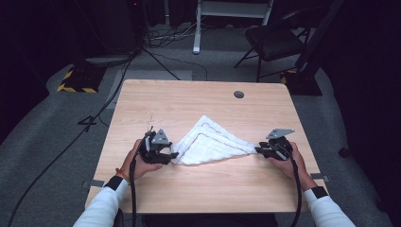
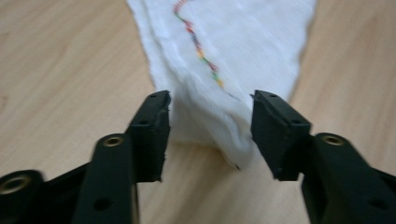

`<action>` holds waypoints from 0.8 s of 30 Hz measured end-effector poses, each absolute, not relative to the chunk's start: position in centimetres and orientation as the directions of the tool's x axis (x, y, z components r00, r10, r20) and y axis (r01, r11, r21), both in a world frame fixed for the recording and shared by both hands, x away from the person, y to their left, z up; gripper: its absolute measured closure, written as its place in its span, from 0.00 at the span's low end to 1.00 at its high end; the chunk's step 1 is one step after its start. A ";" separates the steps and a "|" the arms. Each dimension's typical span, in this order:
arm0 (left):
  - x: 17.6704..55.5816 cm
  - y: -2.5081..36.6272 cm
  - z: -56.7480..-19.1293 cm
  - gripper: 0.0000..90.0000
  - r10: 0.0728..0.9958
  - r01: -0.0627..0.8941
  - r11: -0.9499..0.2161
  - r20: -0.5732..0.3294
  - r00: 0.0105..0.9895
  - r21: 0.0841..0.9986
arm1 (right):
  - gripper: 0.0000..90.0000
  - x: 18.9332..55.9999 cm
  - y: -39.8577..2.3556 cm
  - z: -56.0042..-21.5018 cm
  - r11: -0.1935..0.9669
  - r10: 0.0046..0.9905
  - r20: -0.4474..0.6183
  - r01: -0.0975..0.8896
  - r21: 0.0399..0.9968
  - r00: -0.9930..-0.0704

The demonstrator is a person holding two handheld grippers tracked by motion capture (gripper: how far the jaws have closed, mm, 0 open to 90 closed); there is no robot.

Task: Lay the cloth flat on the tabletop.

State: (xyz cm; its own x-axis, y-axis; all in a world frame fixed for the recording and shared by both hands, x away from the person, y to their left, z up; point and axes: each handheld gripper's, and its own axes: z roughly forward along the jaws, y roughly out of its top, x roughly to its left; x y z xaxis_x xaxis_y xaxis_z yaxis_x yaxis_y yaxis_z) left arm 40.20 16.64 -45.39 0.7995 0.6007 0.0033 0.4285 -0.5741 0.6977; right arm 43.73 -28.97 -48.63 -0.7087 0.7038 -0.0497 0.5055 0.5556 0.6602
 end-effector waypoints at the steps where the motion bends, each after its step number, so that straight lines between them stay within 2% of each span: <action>1: 41.0 16.4 -45.3 0.47 0.614 0.442 -0.563 -0.006 0.790 0.699 | 0.76 43.8 -29.0 -48.6 0.552 0.703 -0.042 0.508 0.661 -0.710; 2: 41.6 16.1 -45.3 0.41 0.622 0.441 -0.565 0.009 0.783 0.697 | 0.78 43.8 -29.1 -48.7 0.548 0.704 -0.033 0.512 0.661 -0.710; 5: 43.7 15.2 -45.1 0.36 0.653 0.455 -0.550 0.021 0.757 0.700 | 0.84 43.8 -29.1 -48.7 0.541 0.698 -0.011 0.517 0.663 -0.716; 9: 46.2 13.7 -45.2 0.35 0.656 0.458 -0.549 0.021 0.754 0.699 | 0.90 43.8 -29.1 -48.7 0.542 0.689 0.003 0.517 0.663 -0.725; 12: 47.8 12.1 -45.9 0.35 0.652 0.457 -0.568 0.035 0.758 0.684 | 0.97 43.9 -29.0 -48.7 0.551 0.676 0.002 0.507 0.663 -0.737; 15: 49.0 11.0 -47.0 0.42 0.640 0.483 -0.588 0.009 0.768 0.649 | 0.99 43.9 -29.0 -48.7 0.560 0.673 -0.010 0.501 0.659 -0.739; 18: 48.9 10.9 -47.6 0.54 0.595 0.473 -0.619 -0.019 0.804 0.627 | 1.00 43.8 -29.2 -48.7 0.563 0.678 -0.025 0.497 0.660 -0.734; 22: 48.3 11.0 -47.8 0.75 0.550 0.454 -0.644 -0.041 0.834 0.616 | 1.00 44.1 -29.4 -48.7 0.557 0.697 -0.043 0.502 0.662 -0.716; 24: 47.9 10.9 -48.1 0.84 0.541 0.442 -0.664 -0.020 0.841 0.603 | 1.00 44.4 -29.4 -48.6 0.557 0.705 -0.053 0.505 0.659 -0.708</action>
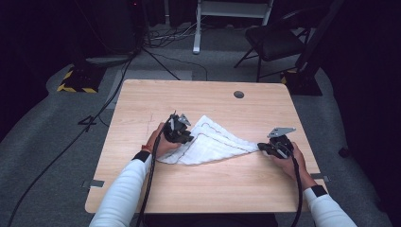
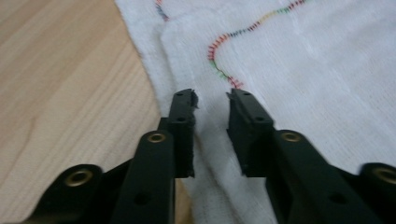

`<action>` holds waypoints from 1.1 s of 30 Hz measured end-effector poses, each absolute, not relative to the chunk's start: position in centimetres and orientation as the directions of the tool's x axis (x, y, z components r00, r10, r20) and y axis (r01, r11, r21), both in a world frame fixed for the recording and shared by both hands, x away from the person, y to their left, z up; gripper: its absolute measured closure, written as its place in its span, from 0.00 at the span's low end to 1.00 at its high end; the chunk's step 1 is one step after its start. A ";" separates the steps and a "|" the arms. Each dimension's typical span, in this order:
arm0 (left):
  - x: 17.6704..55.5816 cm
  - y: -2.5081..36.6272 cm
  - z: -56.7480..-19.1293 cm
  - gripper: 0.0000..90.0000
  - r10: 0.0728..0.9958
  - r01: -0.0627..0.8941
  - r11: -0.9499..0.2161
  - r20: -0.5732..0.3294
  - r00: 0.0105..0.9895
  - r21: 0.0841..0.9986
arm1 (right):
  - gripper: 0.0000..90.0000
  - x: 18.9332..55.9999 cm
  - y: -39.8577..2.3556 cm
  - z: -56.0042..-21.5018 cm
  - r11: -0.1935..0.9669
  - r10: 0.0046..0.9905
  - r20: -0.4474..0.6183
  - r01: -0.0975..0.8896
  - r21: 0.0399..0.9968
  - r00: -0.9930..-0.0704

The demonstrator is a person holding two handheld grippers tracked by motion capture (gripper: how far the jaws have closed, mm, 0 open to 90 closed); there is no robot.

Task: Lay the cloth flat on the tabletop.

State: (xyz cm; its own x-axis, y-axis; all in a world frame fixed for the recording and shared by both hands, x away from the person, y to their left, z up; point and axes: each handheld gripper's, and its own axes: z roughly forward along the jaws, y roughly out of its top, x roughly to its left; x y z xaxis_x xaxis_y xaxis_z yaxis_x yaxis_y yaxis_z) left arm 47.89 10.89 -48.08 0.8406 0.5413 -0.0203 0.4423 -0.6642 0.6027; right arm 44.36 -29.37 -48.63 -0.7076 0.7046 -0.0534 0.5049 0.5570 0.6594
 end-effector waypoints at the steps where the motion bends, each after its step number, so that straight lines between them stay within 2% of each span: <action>1: 47.6 10.9 -48.1 0.87 0.527 0.423 -0.672 -0.010 0.850 0.608 | 1.00 44.5 -29.3 -48.6 0.558 0.709 -0.061 0.506 0.658 -0.702; 2: 47.4 10.9 -48.2 0.91 0.527 0.428 -0.666 -0.021 0.850 0.611 | 1.00 44.6 -29.3 -48.6 0.561 0.713 -0.071 0.506 0.655 -0.698; 6: 46.5 11.2 -48.1 0.96 0.507 0.428 -0.666 -0.050 0.860 0.610 | 1.00 45.2 -29.2 -48.6 0.563 0.724 -0.099 0.501 0.657 -0.683; 10: 44.8 11.1 -48.1 0.96 0.479 0.421 -0.677 -0.074 0.875 0.604 | 1.00 45.8 -29.3 -48.7 0.562 0.732 -0.113 0.501 0.658 -0.672; 16: 41.6 10.3 -47.7 0.96 0.431 0.378 -0.721 -0.052 0.901 0.581 | 1.00 46.9 -29.4 -48.5 0.542 0.748 -0.117 0.499 0.676 -0.654; 18: 41.3 10.3 -47.5 0.90 0.436 0.380 -0.717 -0.048 0.898 0.584 | 1.00 47.1 -29.0 -48.6 0.563 0.740 -0.142 0.489 0.666 -0.657; 20: 41.6 10.4 -47.5 0.80 0.460 0.393 -0.699 -0.046 0.887 0.597 | 1.00 47.4 -28.9 -48.5 0.554 0.746 -0.137 0.494 0.670 -0.651; 21: 41.8 10.5 -47.5 0.79 0.468 0.399 -0.689 -0.050 0.883 0.605 | 1.00 47.5 -28.9 -48.4 0.544 0.752 -0.132 0.495 0.677 -0.645; 27: 45.4 10.9 -47.4 0.51 0.602 0.483 -0.597 -0.040 0.797 0.641 | 1.00 48.2 -28.7 -48.0 0.509 0.772 -0.120 0.495 0.704 -0.624; 31: 48.0 10.2 -47.7 0.40 0.657 0.514 -0.550 -0.039 0.753 0.658 | 0.92 48.6 -28.5 -48.2 0.493 0.779 -0.097 0.508 0.706 -0.620; 33: 49.1 9.8 -48.0 0.38 0.663 0.513 -0.548 -0.031 0.748 0.661 | 0.88 48.6 -28.3 -48.2 0.490 0.774 -0.079 0.515 0.703 -0.628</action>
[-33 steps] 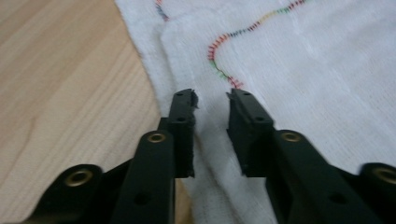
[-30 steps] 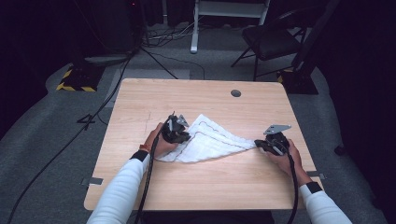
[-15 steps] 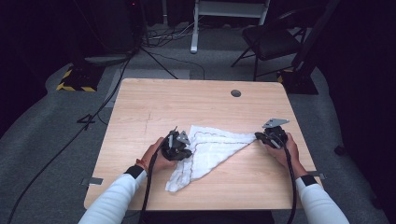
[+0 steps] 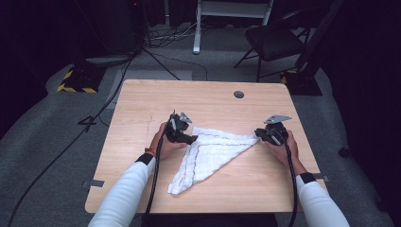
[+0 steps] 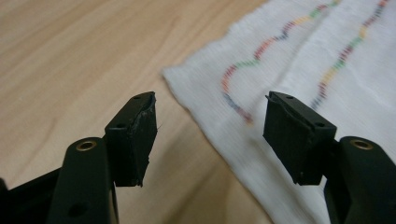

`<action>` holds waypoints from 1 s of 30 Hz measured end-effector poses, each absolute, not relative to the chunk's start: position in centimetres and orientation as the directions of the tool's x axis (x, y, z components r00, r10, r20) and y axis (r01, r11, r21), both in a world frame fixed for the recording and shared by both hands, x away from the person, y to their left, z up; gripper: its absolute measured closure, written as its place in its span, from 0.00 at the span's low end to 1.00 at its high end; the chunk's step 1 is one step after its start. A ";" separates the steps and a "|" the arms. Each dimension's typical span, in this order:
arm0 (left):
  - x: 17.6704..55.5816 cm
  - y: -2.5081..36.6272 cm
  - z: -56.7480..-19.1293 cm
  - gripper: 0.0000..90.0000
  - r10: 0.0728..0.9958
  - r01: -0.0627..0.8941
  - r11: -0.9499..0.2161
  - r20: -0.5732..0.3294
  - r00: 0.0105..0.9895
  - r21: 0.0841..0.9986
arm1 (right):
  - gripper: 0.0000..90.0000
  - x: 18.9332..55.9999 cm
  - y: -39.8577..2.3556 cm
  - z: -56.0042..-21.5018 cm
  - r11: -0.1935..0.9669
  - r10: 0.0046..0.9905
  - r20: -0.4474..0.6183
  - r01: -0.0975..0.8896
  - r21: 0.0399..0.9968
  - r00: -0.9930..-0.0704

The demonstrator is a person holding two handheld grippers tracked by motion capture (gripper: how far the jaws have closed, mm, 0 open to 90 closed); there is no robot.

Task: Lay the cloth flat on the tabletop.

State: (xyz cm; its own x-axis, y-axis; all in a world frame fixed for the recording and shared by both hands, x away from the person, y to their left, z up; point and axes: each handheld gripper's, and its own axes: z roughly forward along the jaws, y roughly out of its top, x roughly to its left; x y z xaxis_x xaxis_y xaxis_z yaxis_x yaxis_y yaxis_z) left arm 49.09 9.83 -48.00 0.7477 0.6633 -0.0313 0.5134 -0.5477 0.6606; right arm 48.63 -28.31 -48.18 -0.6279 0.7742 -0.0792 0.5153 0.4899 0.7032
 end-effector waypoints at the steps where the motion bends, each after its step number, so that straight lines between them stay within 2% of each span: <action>1: 49.4 9.6 -48.2 0.36 0.674 0.518 -0.545 -0.023 0.739 0.660 | 0.85 48.6 -28.2 -48.2 0.492 0.773 -0.078 0.516 0.701 -0.630; 8: 51.4 9.1 -49.6 0.30 0.701 0.546 -0.512 -0.045 0.711 0.663 | 0.63 49.0 -28.3 -48.7 0.454 0.790 -0.010 0.574 0.681 -0.613; 12: 51.5 9.3 -49.7 0.30 0.689 0.530 -0.519 -0.038 0.723 0.670 | 0.57 49.1 -28.4 -48.9 0.442 0.799 0.005 0.593 0.673 -0.601; 17: 50.9 9.1 -49.6 0.34 0.684 0.524 -0.533 -0.027 0.729 0.664 | 0.56 48.7 -28.6 -48.8 0.436 0.801 0.028 0.614 0.658 -0.598; 20: 50.7 9.1 -49.6 0.37 0.679 0.520 -0.533 -0.029 0.733 0.667 | 0.72 48.3 -28.4 -48.8 0.439 0.790 0.037 0.606 0.663 -0.612; 21: 50.5 9.0 -49.5 0.41 0.667 0.512 -0.539 -0.031 0.744 0.669 | 0.79 48.2 -28.3 -48.8 0.442 0.785 0.042 0.606 0.661 -0.619; 22: 50.5 9.0 -49.4 0.50 0.652 0.505 -0.550 -0.037 0.757 0.665 | 0.85 48.1 -28.1 -48.8 0.442 0.779 0.049 0.602 0.665 -0.625; 24: 50.3 8.8 -49.3 0.59 0.636 0.497 -0.564 -0.037 0.771 0.660 | 0.91 48.0 -28.0 -48.8 0.448 0.772 0.052 0.600 0.663 -0.634; 26: 50.3 8.8 -49.2 0.65 0.625 0.493 -0.565 -0.047 0.779 0.662 | 0.95 47.9 -27.9 -48.8 0.458 0.764 0.046 0.591 0.664 -0.643; 29: 50.3 8.7 -49.3 0.88 0.603 0.485 -0.565 -0.066 0.795 0.667 | 0.97 47.9 -27.7 -48.8 0.475 0.759 0.019 0.574 0.667 -0.651; 30: 50.2 8.6 -49.3 0.91 0.599 0.478 -0.568 -0.063 0.799 0.670 | 0.97 47.9 -27.7 -48.7 0.485 0.756 0.003 0.563 0.669 -0.654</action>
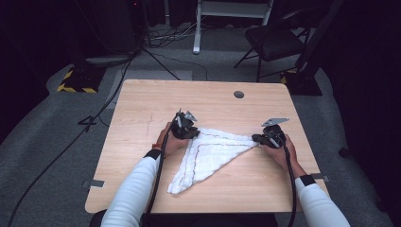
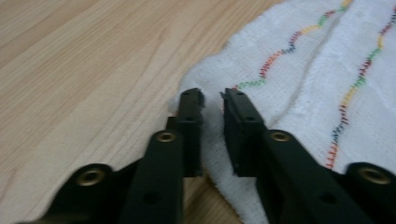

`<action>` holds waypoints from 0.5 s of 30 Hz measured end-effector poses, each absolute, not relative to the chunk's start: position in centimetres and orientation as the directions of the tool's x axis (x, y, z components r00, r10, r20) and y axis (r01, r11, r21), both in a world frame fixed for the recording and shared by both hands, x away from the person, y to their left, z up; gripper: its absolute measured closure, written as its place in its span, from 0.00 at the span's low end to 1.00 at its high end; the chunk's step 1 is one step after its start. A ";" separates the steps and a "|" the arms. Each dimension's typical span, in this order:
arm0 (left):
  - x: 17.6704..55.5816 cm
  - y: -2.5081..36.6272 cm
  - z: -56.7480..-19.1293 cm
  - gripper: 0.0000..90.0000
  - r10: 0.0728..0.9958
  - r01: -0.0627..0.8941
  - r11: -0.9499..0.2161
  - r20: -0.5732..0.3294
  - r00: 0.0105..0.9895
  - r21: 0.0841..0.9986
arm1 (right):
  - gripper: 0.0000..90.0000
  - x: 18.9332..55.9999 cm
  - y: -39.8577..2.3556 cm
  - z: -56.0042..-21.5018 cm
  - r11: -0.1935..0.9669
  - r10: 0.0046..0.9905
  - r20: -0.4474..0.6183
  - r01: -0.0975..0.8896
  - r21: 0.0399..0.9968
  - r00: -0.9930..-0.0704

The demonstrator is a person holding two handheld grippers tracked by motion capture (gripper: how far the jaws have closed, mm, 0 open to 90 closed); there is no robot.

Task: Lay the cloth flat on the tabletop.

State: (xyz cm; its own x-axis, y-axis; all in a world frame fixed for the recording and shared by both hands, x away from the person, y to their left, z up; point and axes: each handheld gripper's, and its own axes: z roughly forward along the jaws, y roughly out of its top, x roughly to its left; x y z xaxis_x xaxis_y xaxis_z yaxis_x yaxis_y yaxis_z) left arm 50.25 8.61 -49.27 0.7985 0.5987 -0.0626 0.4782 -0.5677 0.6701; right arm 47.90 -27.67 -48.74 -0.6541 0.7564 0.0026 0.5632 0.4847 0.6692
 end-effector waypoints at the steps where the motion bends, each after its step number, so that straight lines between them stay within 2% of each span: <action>1: 50.2 8.6 -49.2 0.93 0.591 0.472 -0.581 -0.055 0.805 0.663 | 0.97 47.9 -27.6 -48.7 0.490 0.757 -0.010 0.558 0.670 -0.653; 7: 50.3 8.9 -48.6 0.96 0.591 0.444 -0.566 -0.034 0.806 0.694 | 0.98 47.6 -27.7 -47.5 0.480 0.763 -0.067 0.494 0.725 -0.643; 15: 50.0 9.6 -45.5 0.96 0.597 0.388 -0.522 0.000 0.802 0.759 | 0.98 47.4 -27.9 -44.6 0.436 0.772 -0.092 0.420 0.796 -0.628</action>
